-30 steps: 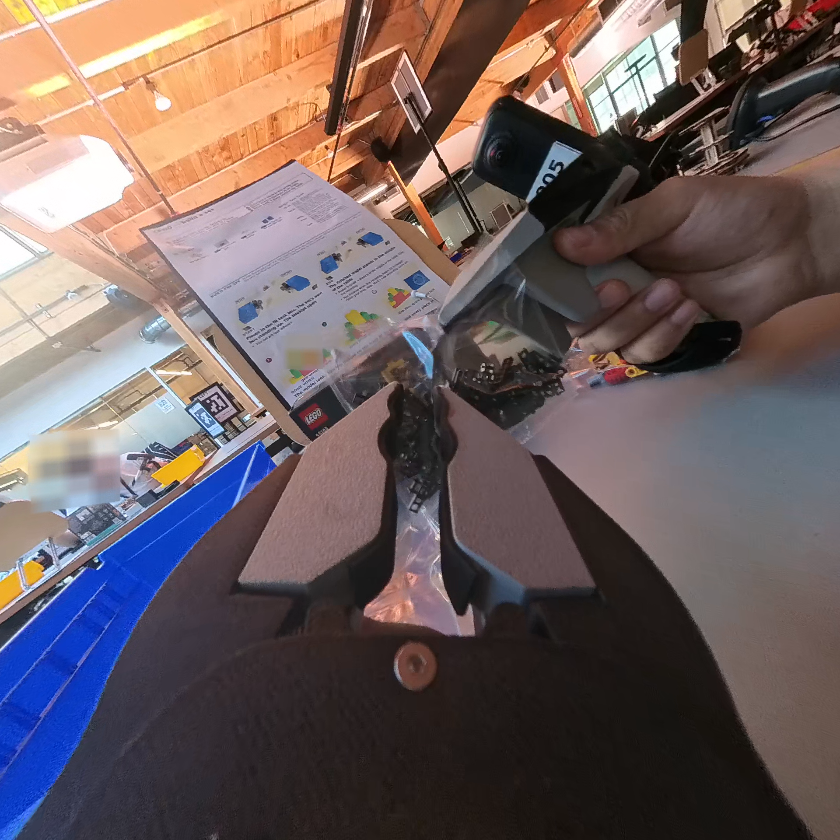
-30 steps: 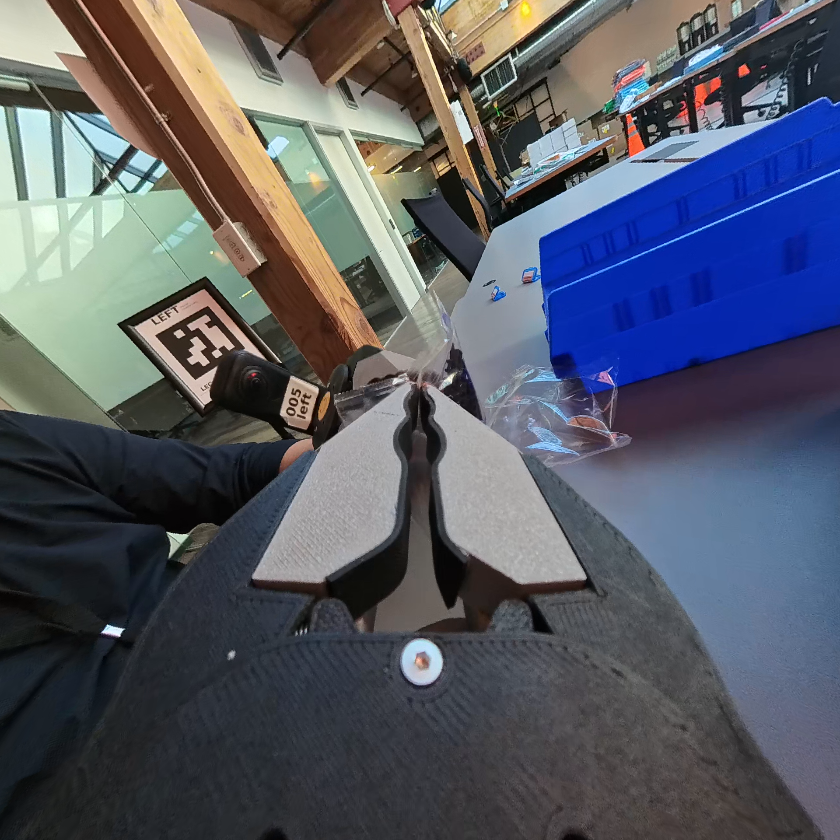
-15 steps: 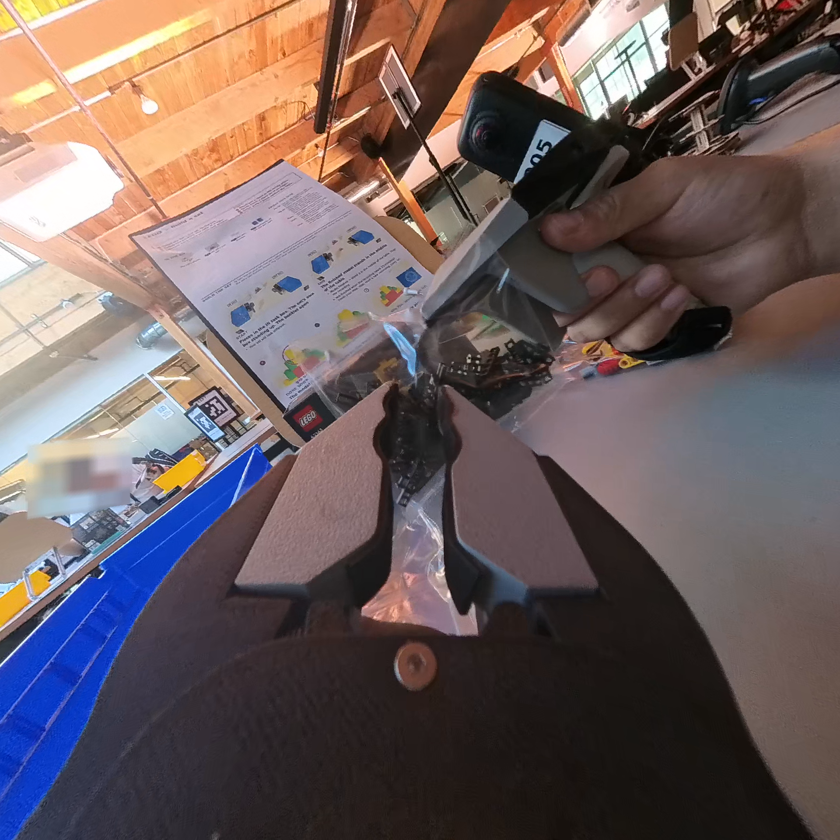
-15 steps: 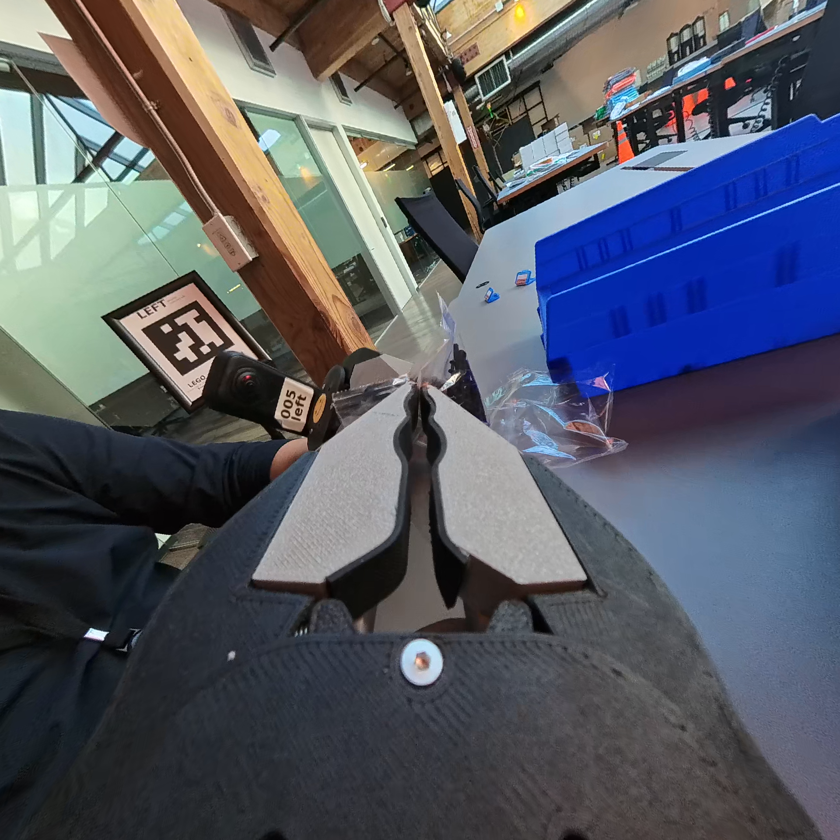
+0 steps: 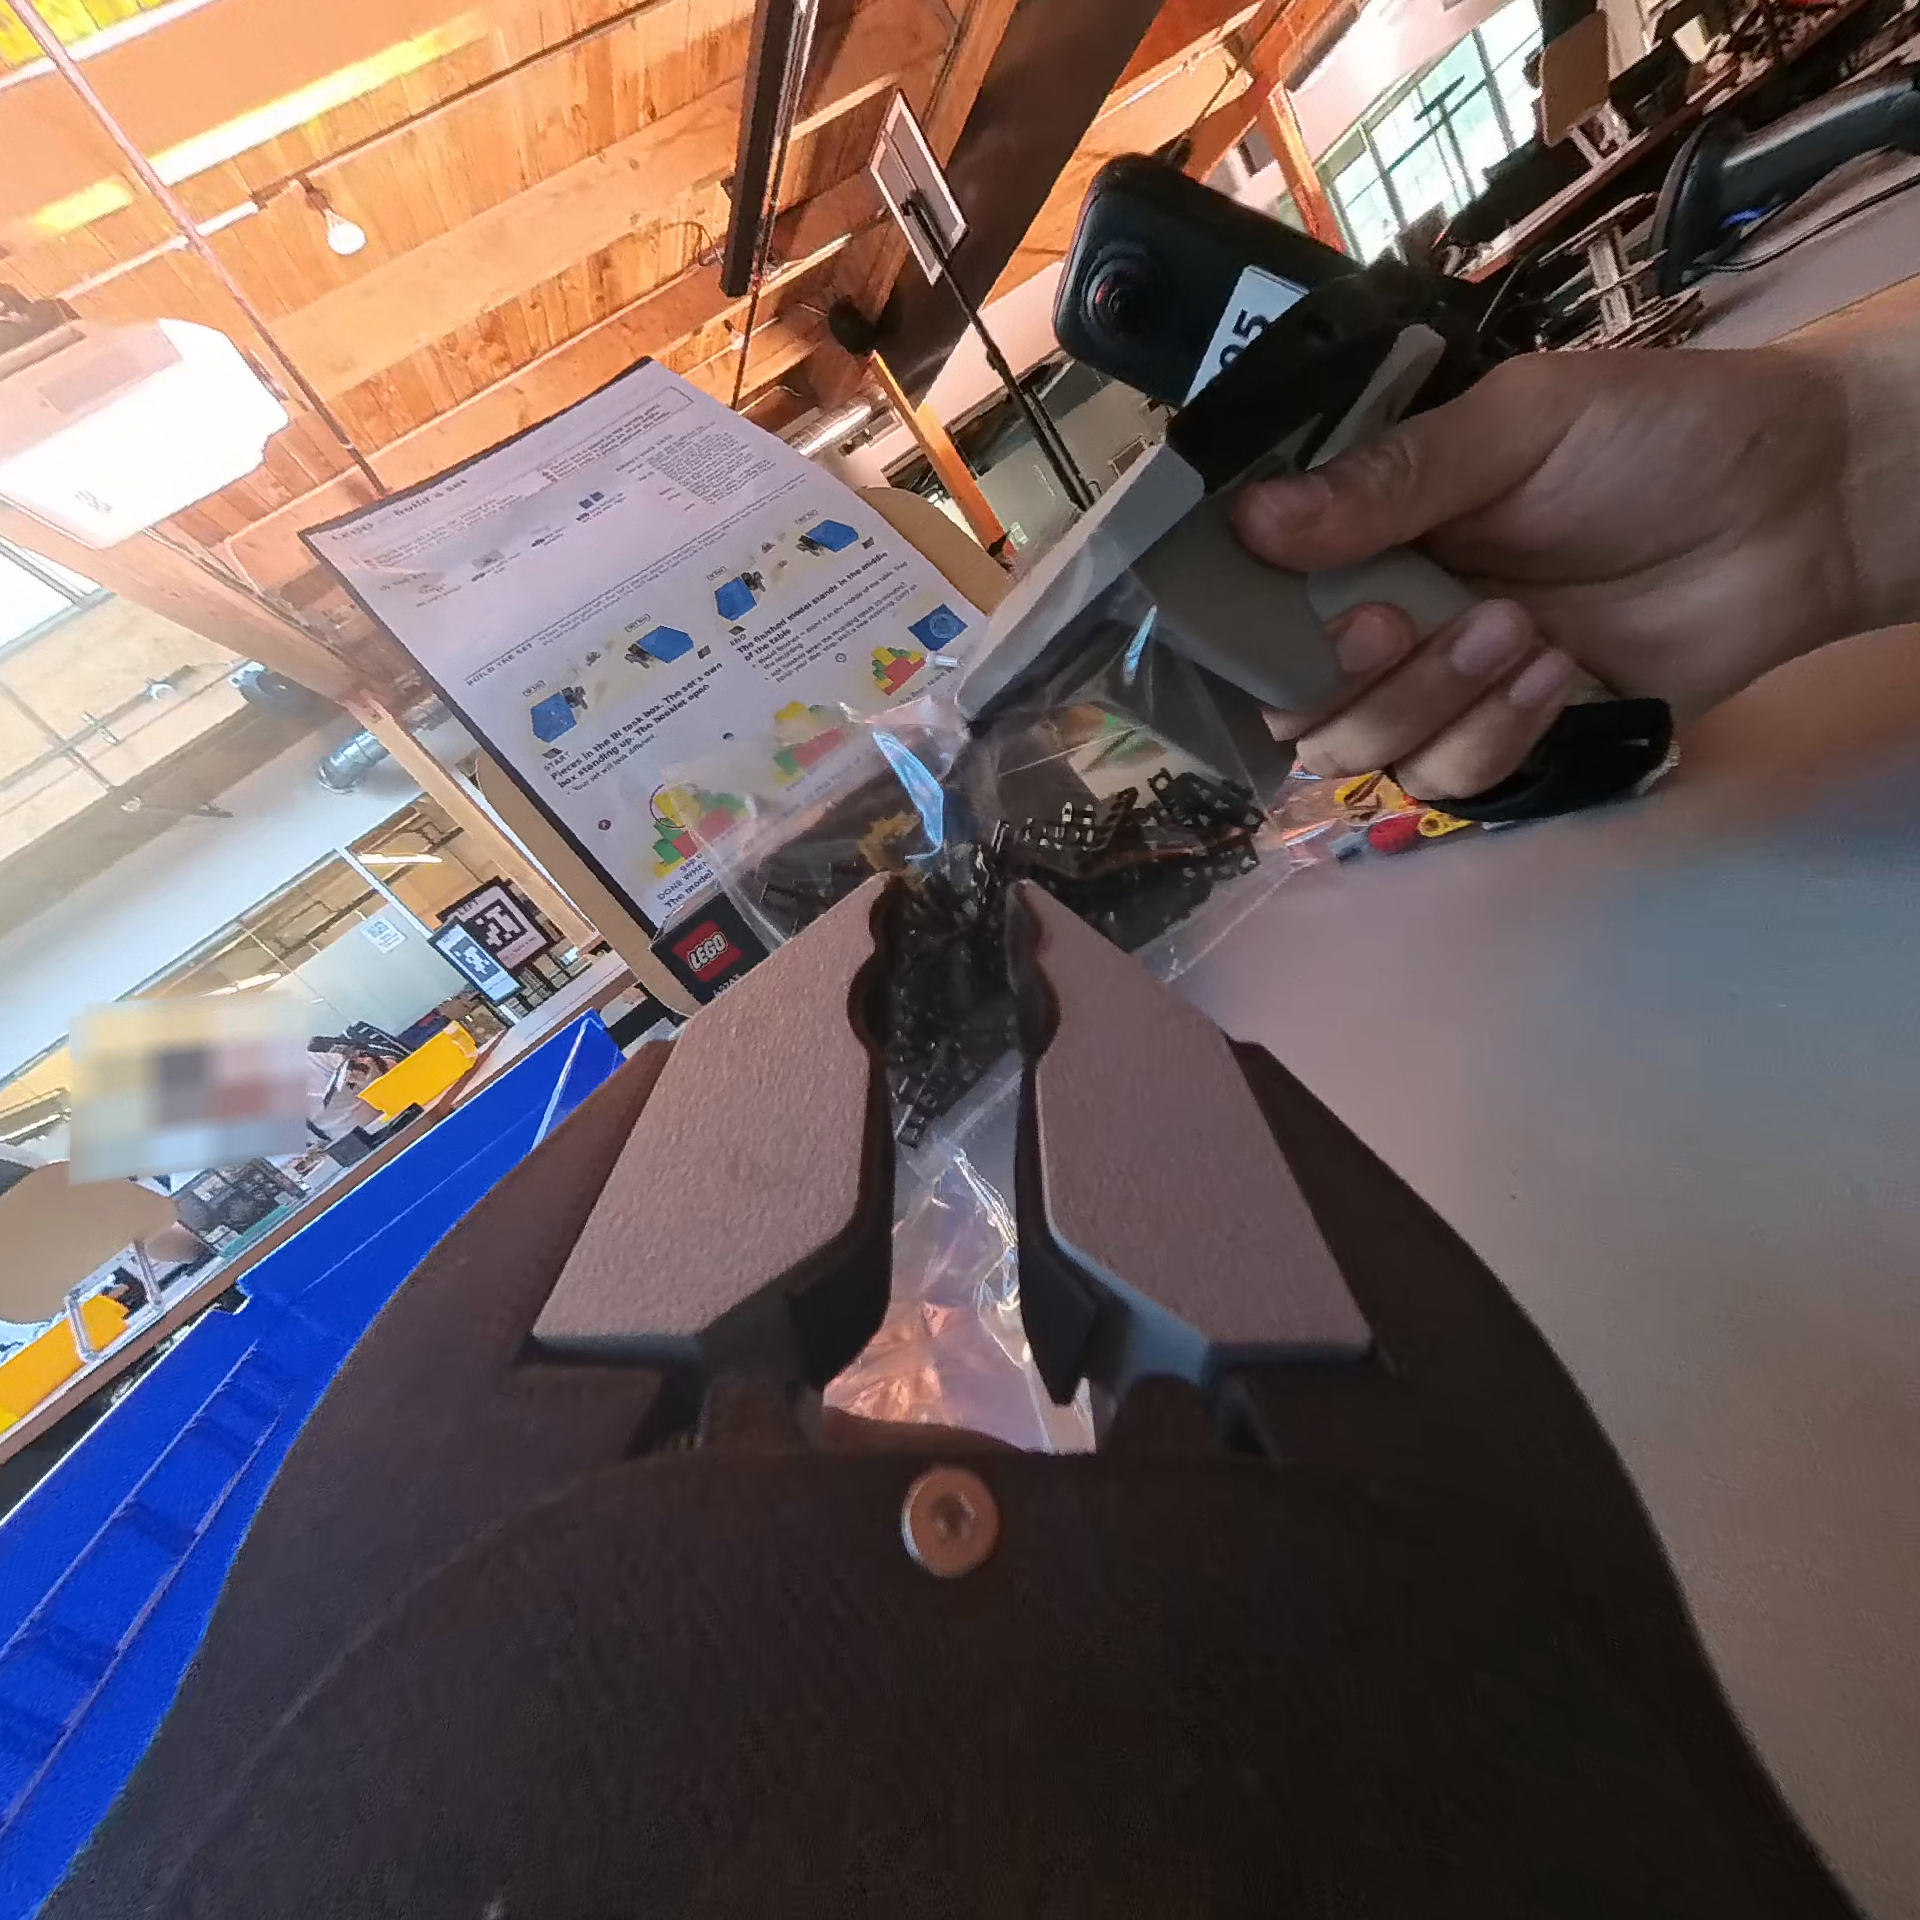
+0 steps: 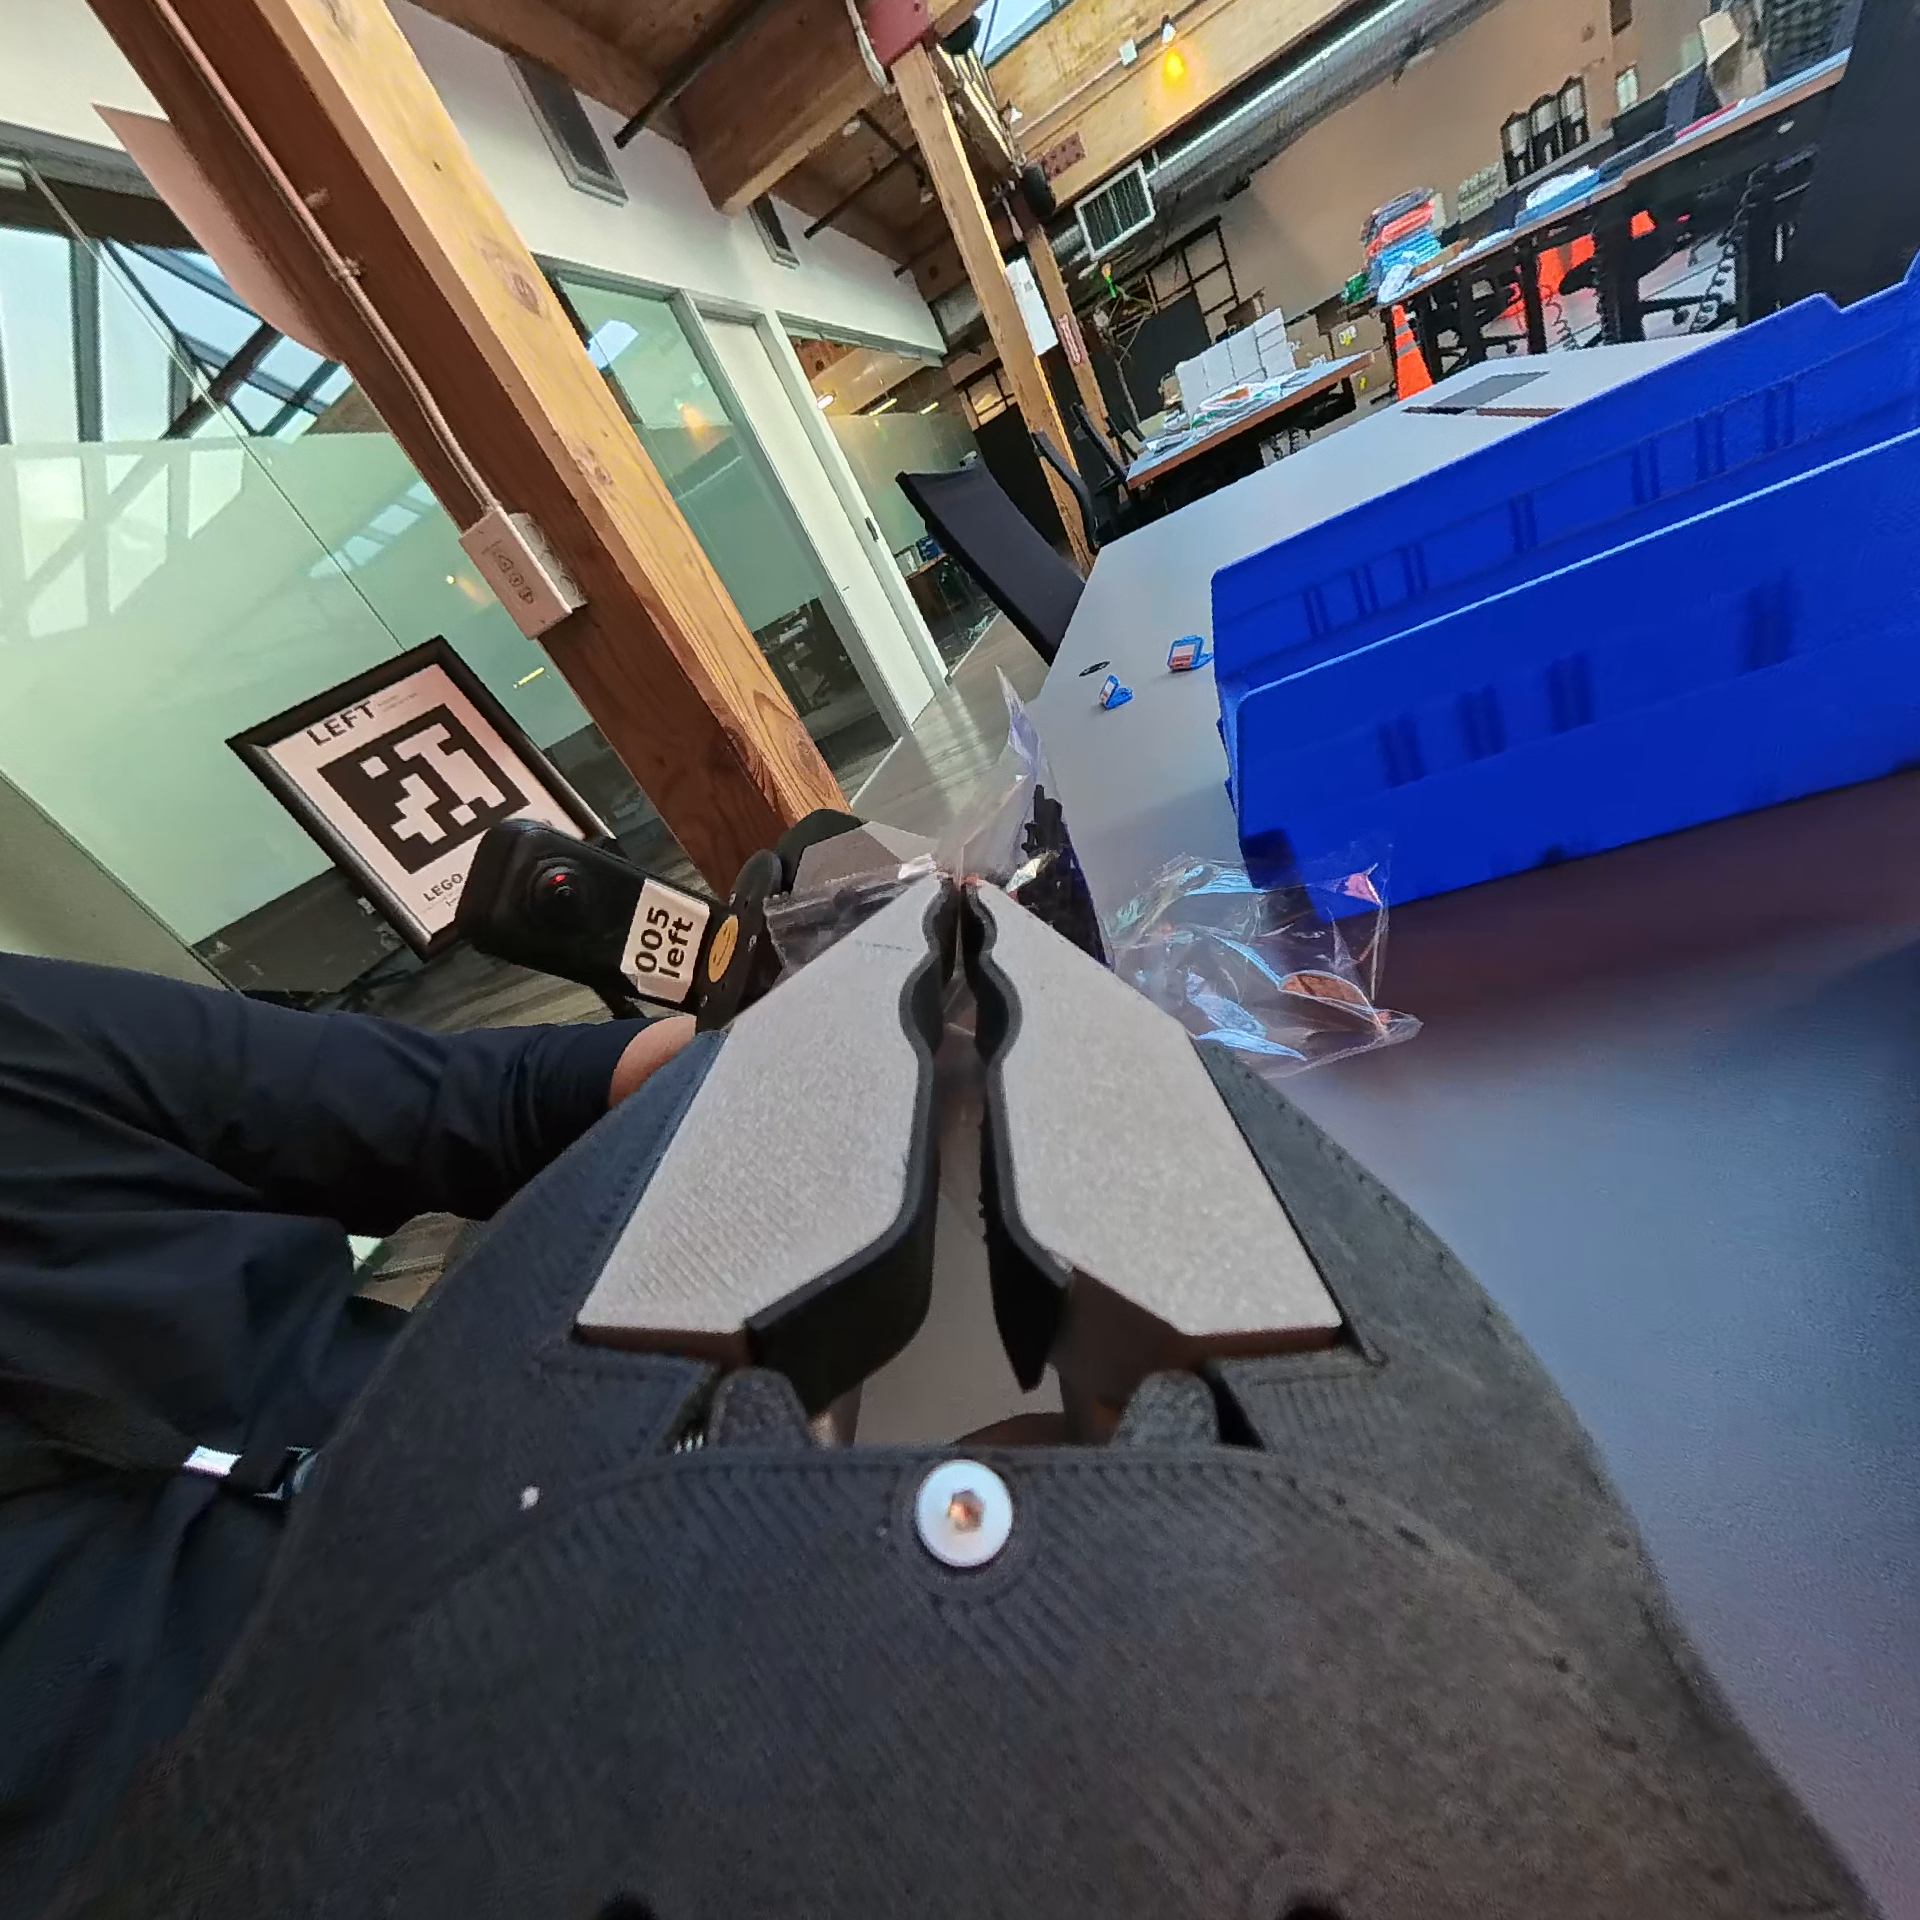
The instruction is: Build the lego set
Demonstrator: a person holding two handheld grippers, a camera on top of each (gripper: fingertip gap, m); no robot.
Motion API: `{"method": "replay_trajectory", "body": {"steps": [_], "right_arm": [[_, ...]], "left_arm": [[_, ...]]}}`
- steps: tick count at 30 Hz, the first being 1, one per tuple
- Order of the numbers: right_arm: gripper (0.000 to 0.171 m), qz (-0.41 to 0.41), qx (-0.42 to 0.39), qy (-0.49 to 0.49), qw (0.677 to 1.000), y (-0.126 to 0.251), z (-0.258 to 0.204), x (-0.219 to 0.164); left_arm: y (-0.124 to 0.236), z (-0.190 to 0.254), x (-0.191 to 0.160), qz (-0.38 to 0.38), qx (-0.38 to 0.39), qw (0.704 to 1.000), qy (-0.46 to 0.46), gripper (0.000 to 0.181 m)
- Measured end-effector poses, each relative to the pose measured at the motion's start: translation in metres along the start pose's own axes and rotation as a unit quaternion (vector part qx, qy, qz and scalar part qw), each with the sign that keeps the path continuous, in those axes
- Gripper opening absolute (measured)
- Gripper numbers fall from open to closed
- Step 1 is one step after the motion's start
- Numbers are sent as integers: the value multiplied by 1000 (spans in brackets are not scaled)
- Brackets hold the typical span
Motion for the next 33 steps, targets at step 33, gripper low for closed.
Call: {"method": "replay_trajectory", "body": {"steps": [33], "right_arm": [[0,-44,2,8,999,-14,-3,-18]], "left_arm": [[0,2,-1,-6,-11,1000,-2,0]]}}
Point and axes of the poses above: each gripper's, where its closed fingertips meet, y back along the fingers, x out of its top, z = x × y across the jaws, the point moved 3 cm from there along y, back along the fingers, and after that the axes turned 11 degrees about y, right-handed, at the moved point
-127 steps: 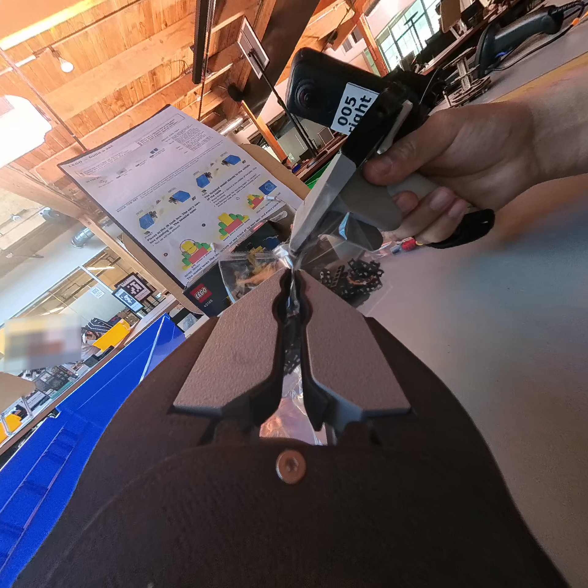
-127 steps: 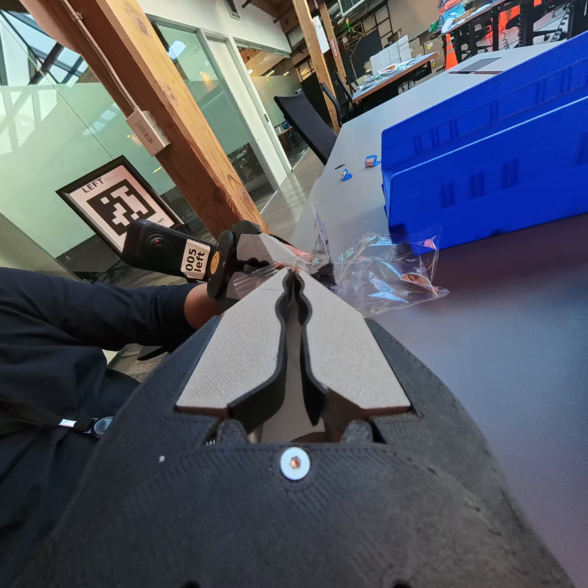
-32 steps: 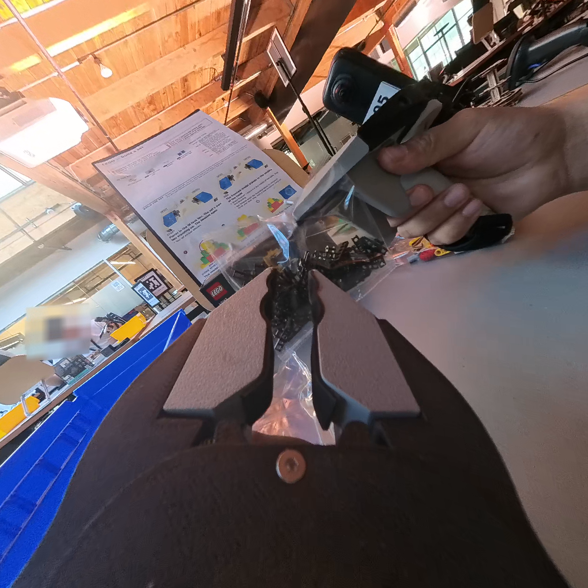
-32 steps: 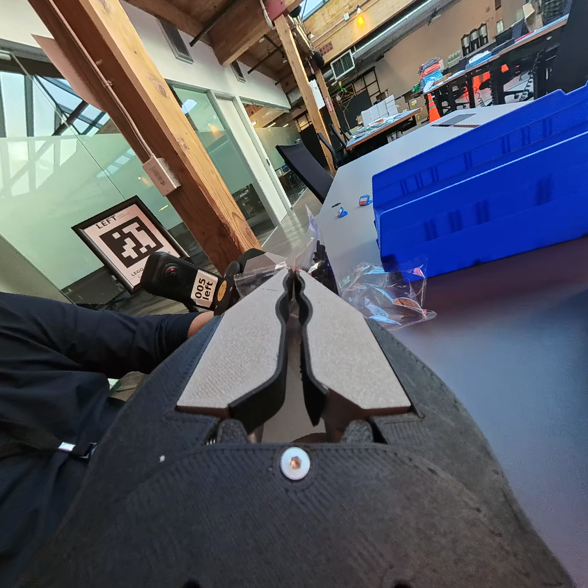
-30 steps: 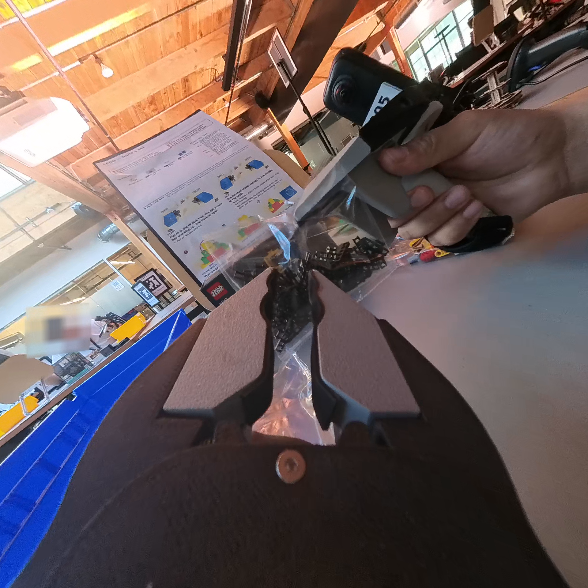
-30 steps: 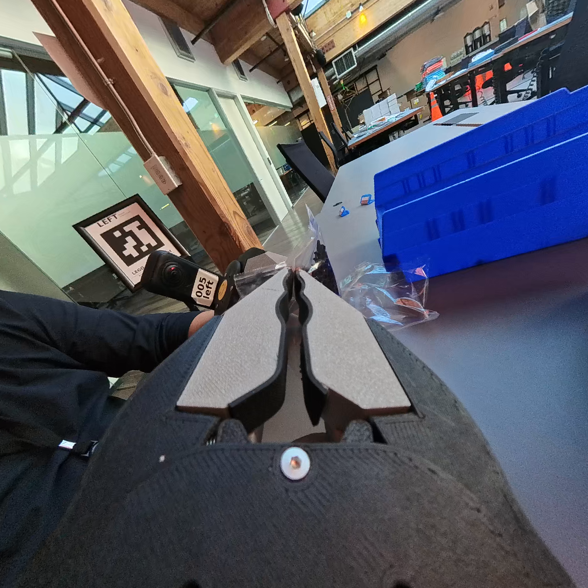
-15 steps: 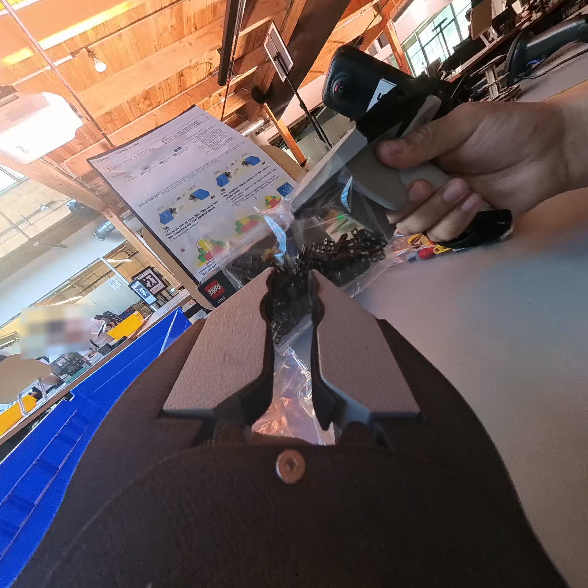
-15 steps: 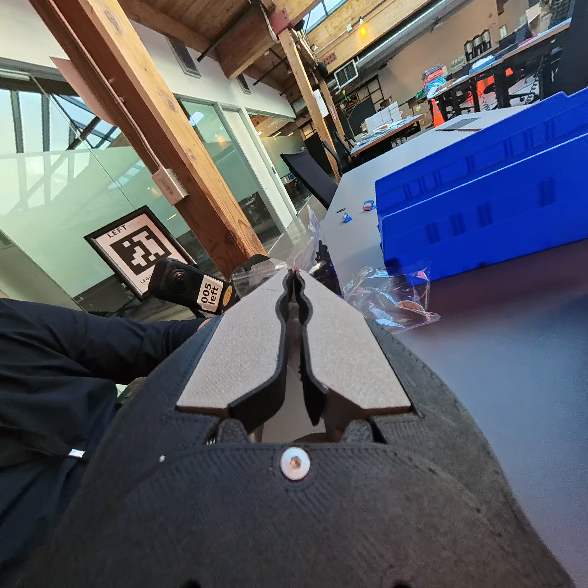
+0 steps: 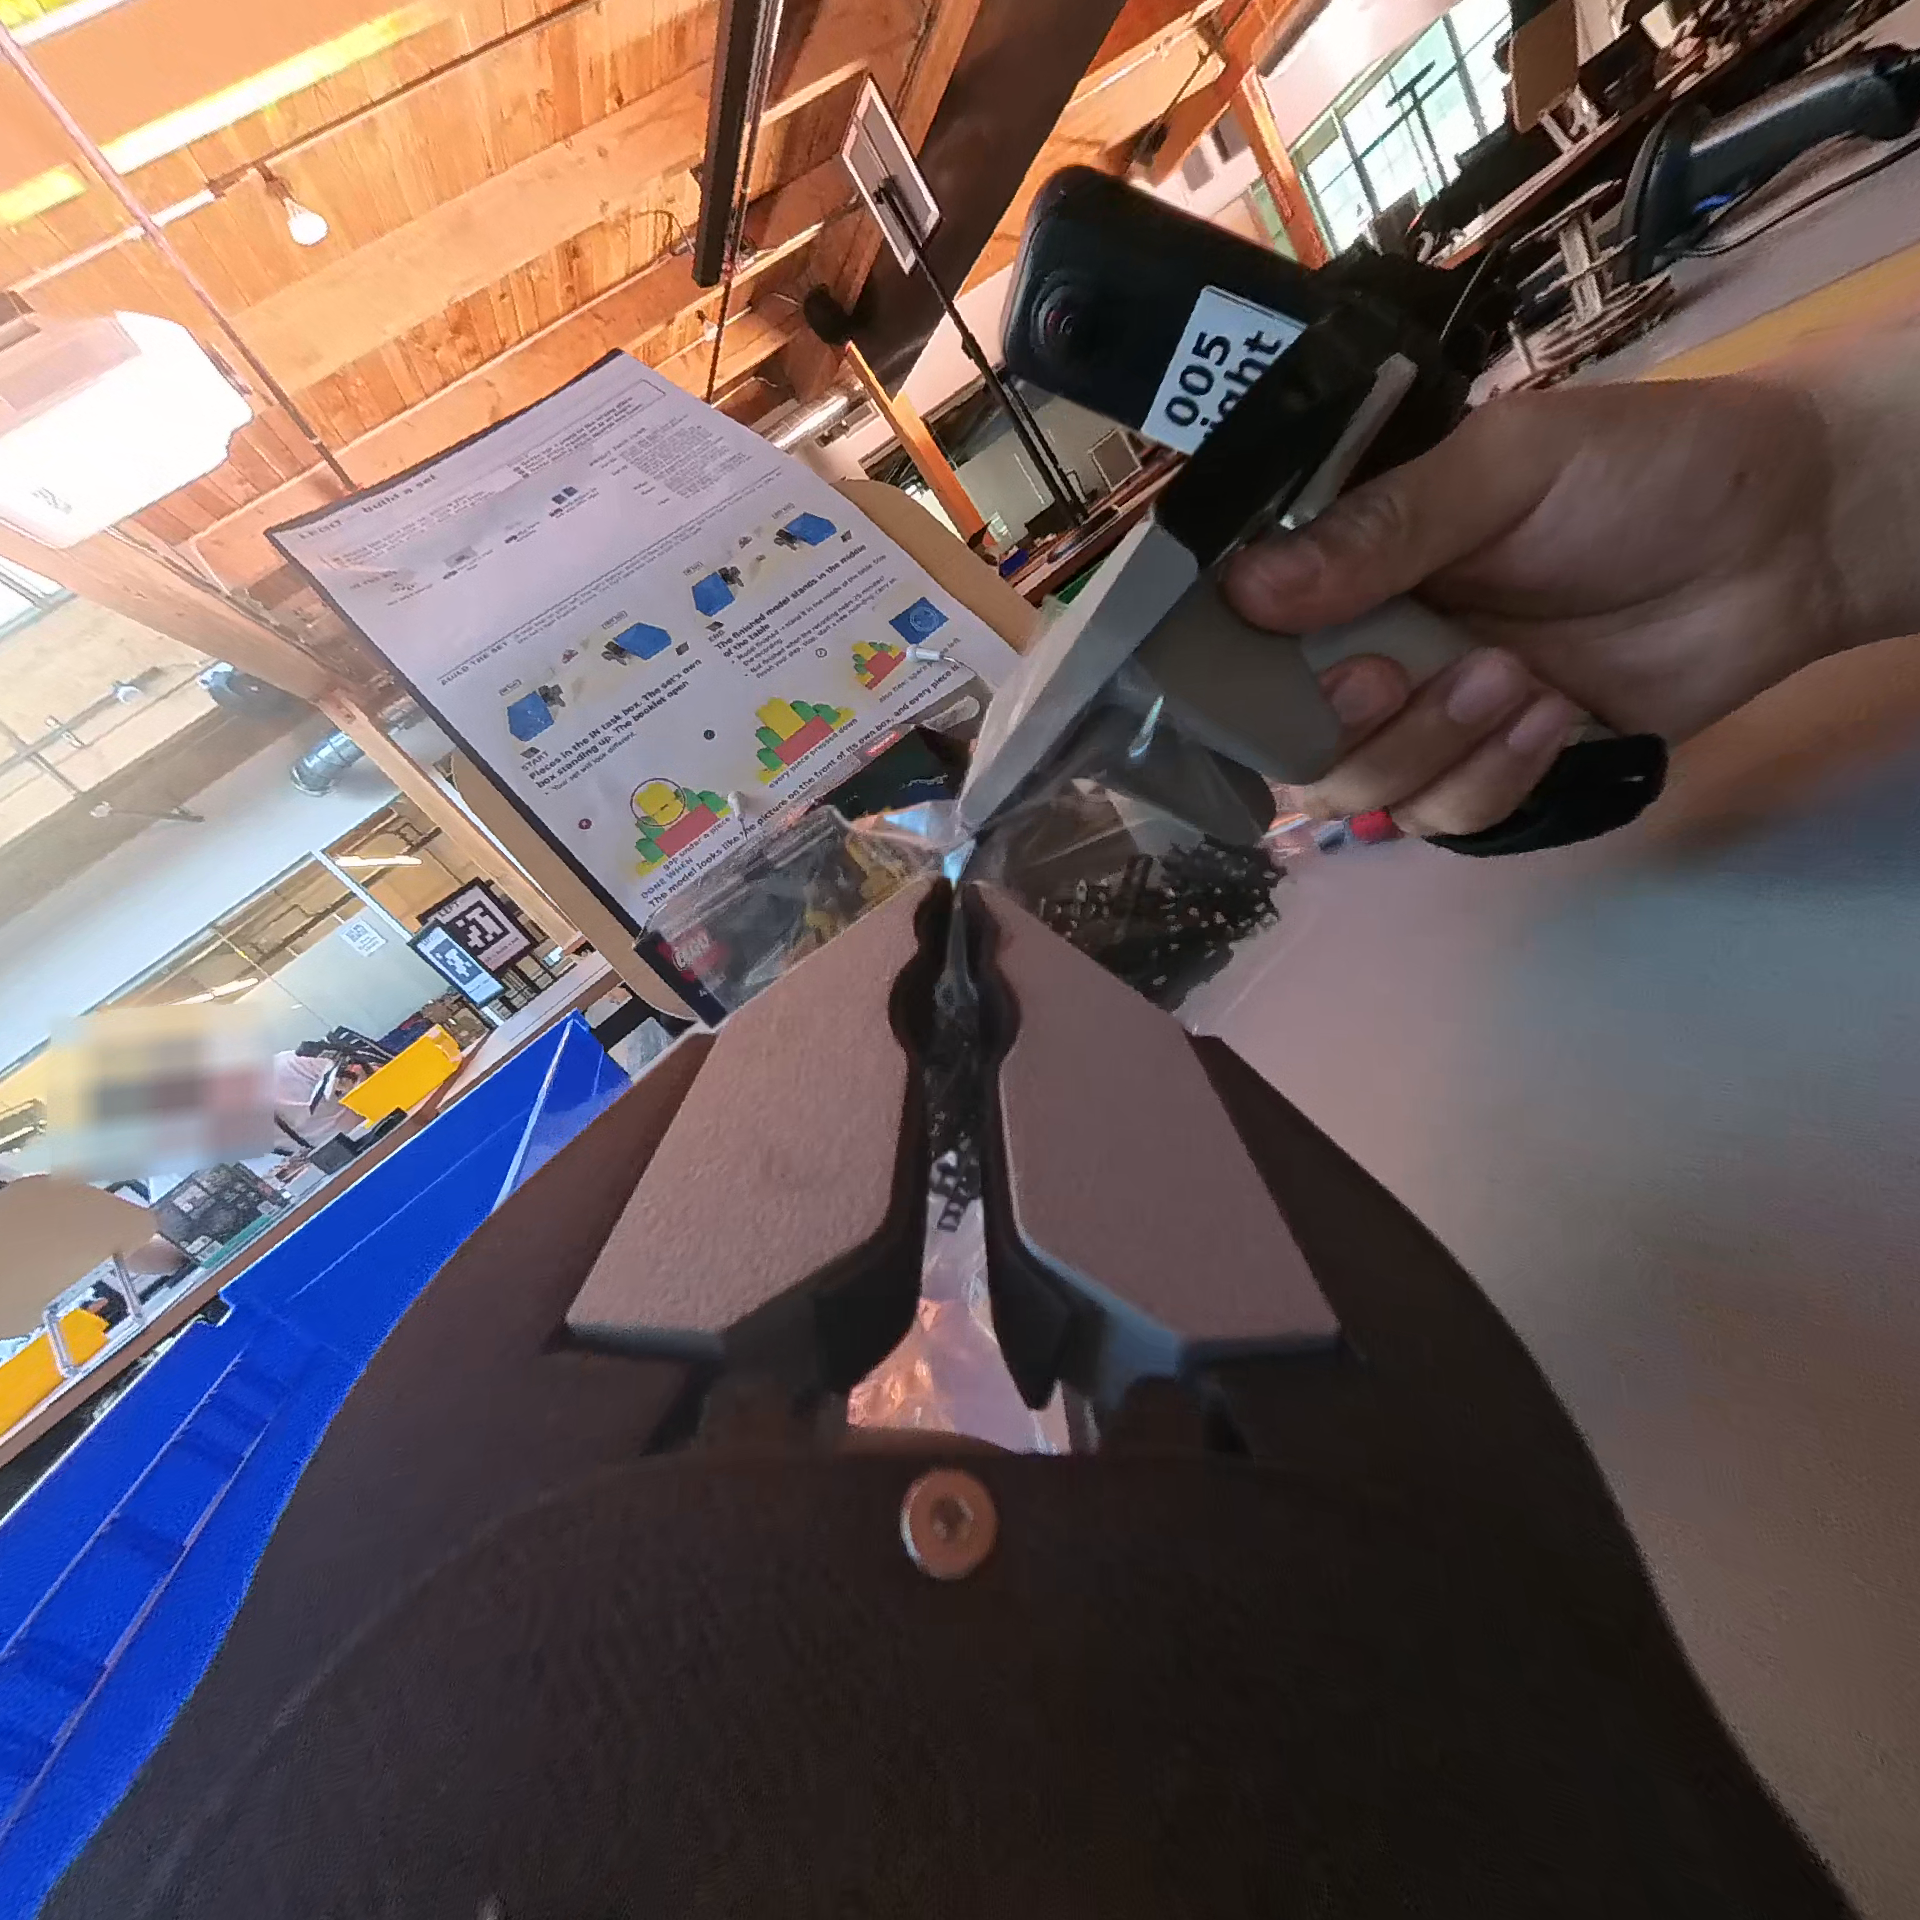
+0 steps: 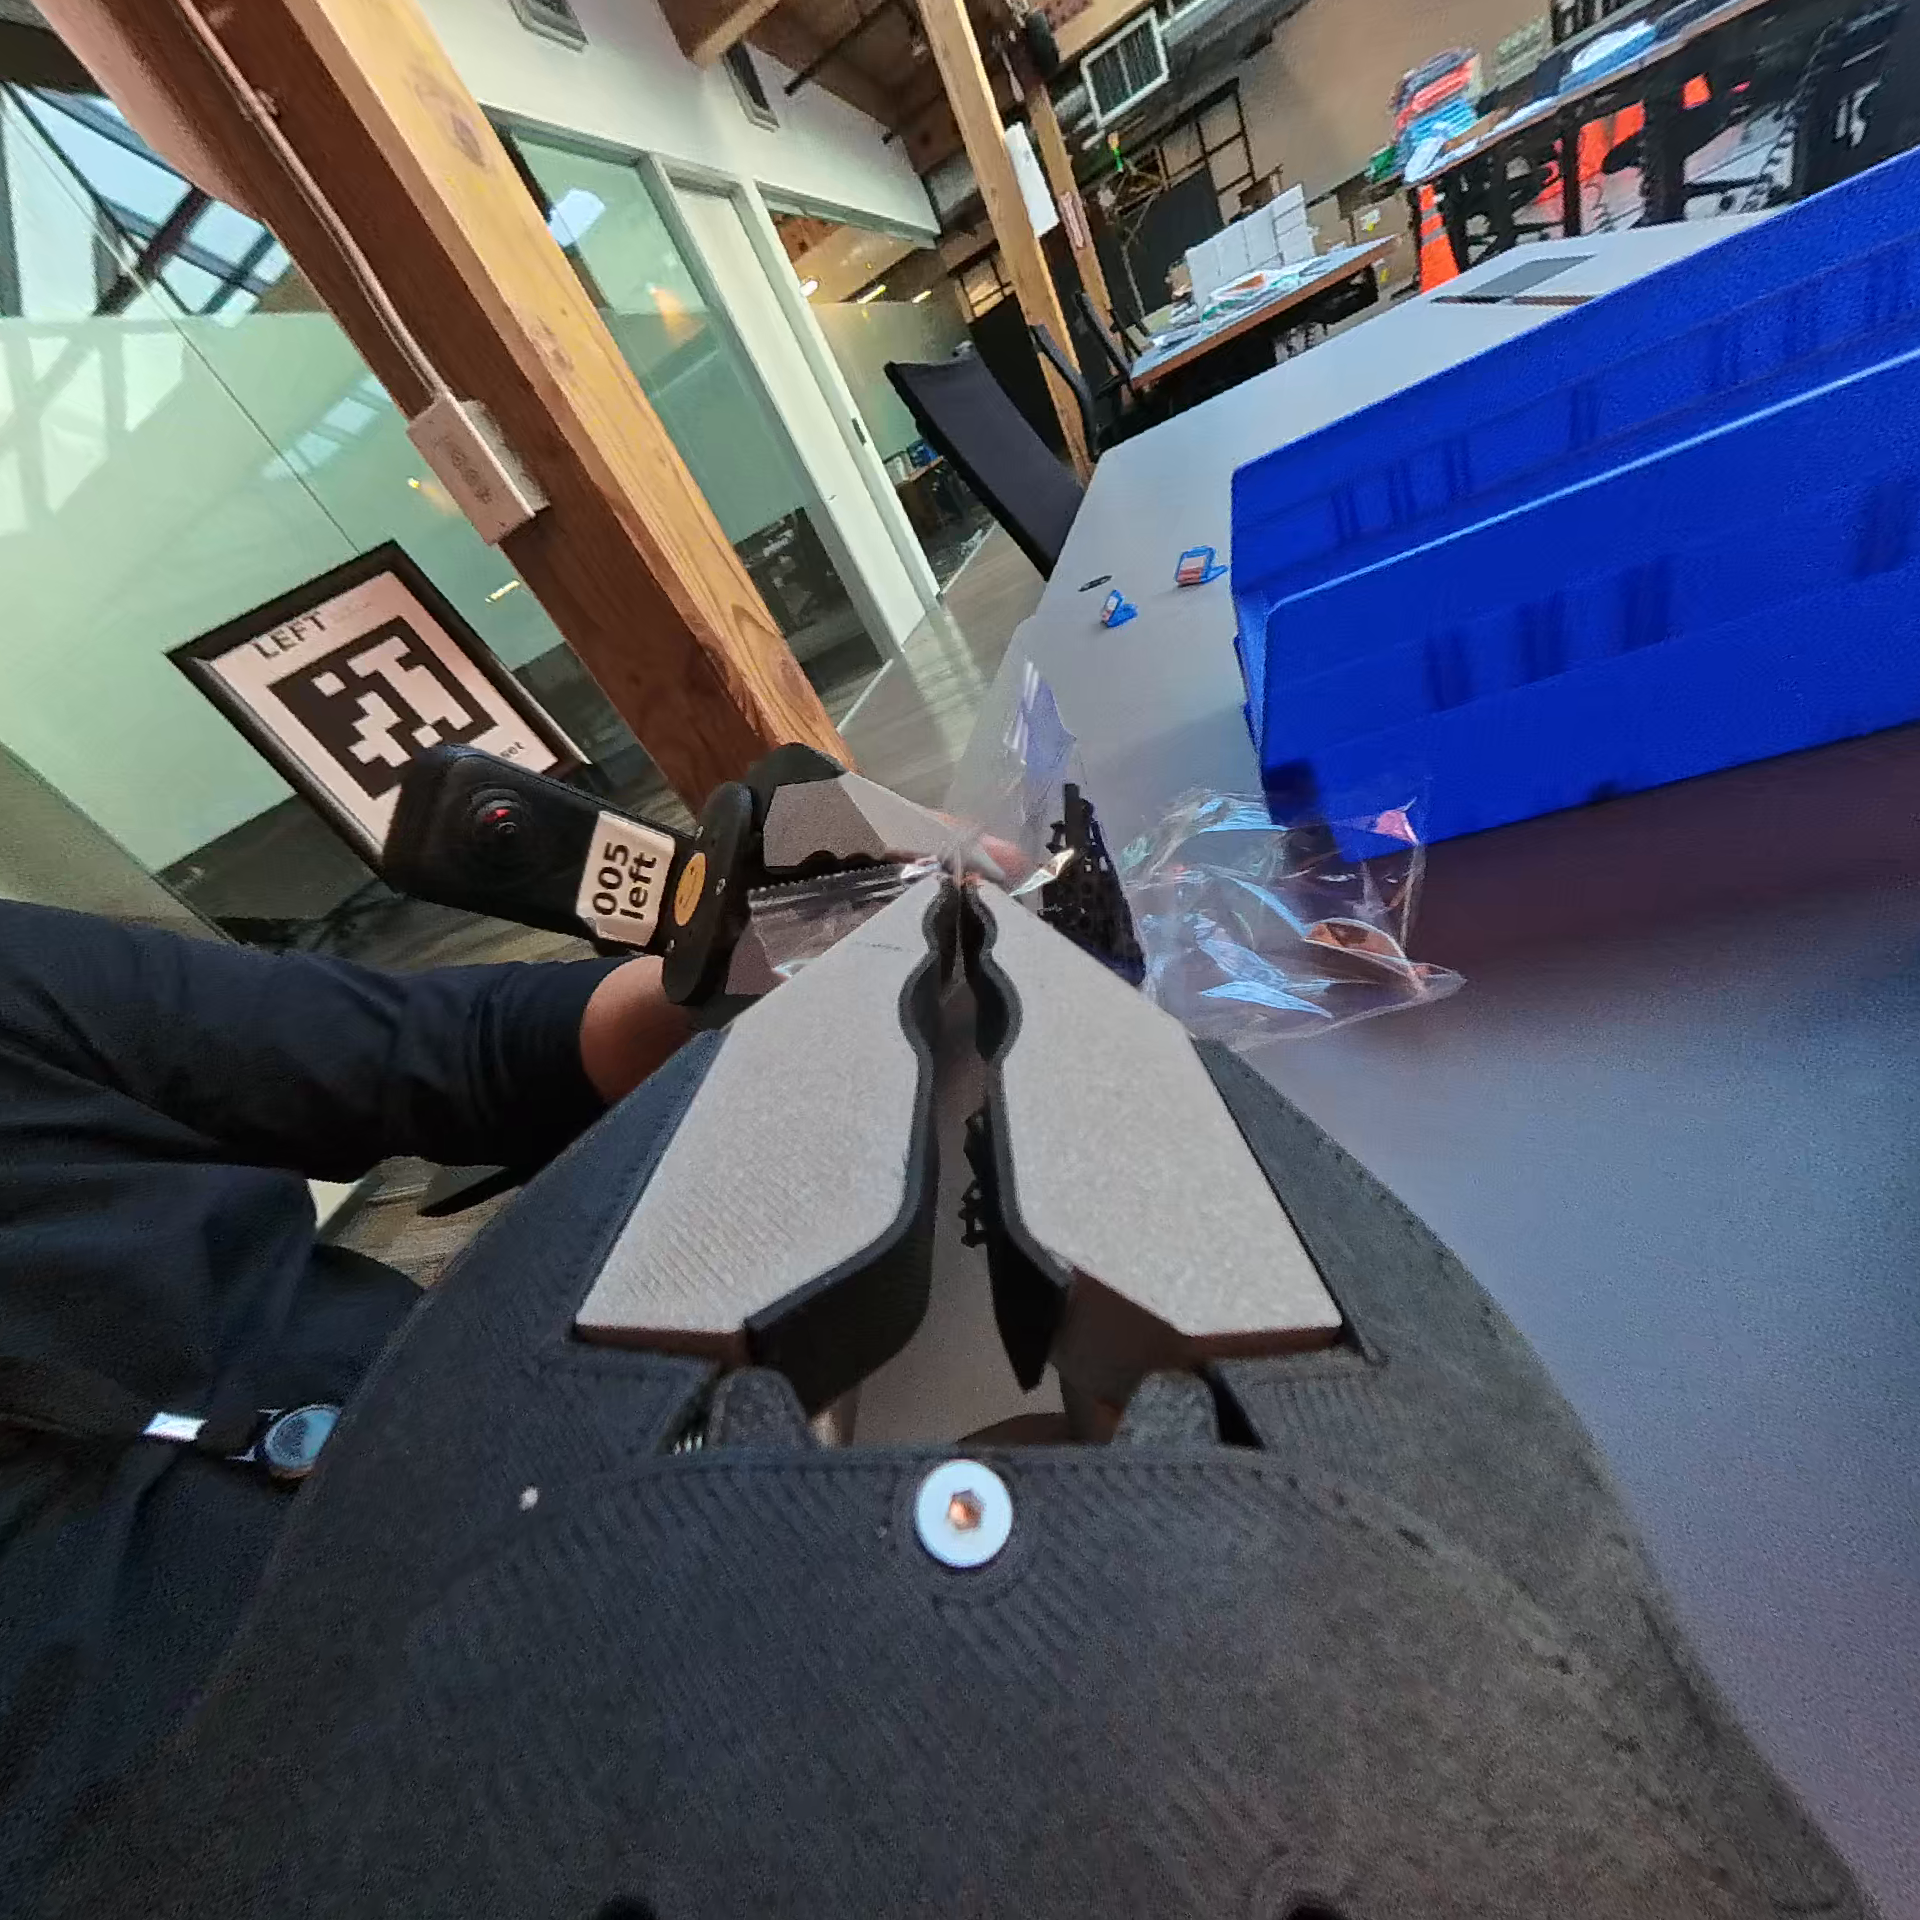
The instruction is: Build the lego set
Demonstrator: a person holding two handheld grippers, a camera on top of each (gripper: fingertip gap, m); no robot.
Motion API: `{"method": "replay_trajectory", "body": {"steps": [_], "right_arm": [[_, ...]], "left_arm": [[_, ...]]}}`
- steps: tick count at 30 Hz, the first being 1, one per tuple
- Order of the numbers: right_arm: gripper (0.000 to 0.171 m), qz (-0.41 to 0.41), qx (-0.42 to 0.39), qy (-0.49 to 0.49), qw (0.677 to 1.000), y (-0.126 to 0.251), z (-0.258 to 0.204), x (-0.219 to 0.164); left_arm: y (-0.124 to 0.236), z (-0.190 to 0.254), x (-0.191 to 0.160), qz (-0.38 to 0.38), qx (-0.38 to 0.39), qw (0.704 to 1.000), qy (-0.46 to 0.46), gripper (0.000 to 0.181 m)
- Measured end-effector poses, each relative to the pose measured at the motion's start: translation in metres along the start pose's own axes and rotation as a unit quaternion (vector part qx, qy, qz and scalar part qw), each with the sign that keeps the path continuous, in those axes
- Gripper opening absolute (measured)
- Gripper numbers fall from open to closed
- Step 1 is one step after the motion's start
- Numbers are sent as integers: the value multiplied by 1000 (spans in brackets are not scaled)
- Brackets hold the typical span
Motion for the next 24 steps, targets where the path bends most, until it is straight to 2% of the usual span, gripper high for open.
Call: {"method": "replay_trajectory", "body": {"steps": [13,18,20,24], "right_arm": [[0,24,-3,-4,1000,7,1,9],[0,14,2,-2,1000,2,-1,5],[0,7,6,2,1000,-2,-4,2],[0,4,3,13,1000,-3,-5,2]], "left_arm": [[2,-11,2,4,15,999,41,0],[-1,-4,-1,-8,16,1000,8,26],[-1,-2,-1,-7,10,1000,0,6],[0,-4,-1,-9,7,1000,12,0]]}}
Point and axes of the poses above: each gripper's, where its closed fingertips meet, y back along the fingers, x out of its top, z = x × y across the jaws, the point moved 3 cm from there along y, back along the fingers, and after that the axes turned 11 degrees about y, right-handed, at the moved point
